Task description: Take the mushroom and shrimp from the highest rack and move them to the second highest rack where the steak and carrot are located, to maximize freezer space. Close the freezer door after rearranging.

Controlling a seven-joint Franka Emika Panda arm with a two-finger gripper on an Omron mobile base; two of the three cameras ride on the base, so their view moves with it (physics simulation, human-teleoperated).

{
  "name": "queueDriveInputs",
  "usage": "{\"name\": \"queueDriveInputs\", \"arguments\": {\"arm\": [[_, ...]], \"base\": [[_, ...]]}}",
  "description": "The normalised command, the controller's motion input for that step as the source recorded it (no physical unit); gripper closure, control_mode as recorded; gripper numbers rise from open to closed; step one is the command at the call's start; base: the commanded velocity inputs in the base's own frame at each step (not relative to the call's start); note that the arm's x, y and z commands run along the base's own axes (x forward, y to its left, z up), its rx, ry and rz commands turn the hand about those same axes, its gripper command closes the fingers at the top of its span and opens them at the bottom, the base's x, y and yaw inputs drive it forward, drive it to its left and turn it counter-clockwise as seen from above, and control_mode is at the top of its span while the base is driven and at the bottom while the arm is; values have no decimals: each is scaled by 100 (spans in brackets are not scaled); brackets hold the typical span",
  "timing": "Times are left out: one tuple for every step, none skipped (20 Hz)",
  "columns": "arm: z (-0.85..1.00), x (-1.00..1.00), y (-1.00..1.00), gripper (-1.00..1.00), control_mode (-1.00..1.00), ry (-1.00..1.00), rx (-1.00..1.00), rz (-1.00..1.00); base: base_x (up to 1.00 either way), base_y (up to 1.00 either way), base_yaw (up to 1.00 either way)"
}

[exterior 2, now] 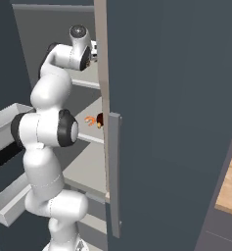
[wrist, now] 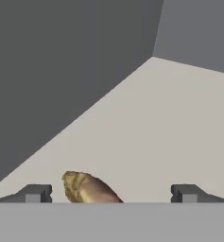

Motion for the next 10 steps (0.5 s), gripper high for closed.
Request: {"name": "queueDriveInputs", "arguments": {"arm": [[-25,17,0,-100,-100,4,-2,0],[-32,9,0,-100,-100,7,-7,0],[-30,9,0,-100,-100,5,-6,0],[-35,0,0,100,-100,3,-13,0],[-38,0,0,100,-100,6,-17,0],[-31,0,0,100,-100,0,-13,0],[-32,0,0,100,-100,0,-10,0],[-31,0,0,100,-100,0,-7,0],[-29,-2,0,100,-100,0,-5,0],[-29,-2,0,100,-100,0,-4,0]], "base": [[0,0,0],[0,0,0],[0,0,0],[0,0,0],[0,0,0],[0,0,0],[0,0,0],[0,0,0],[0,0,0],[0,0,0]]}}
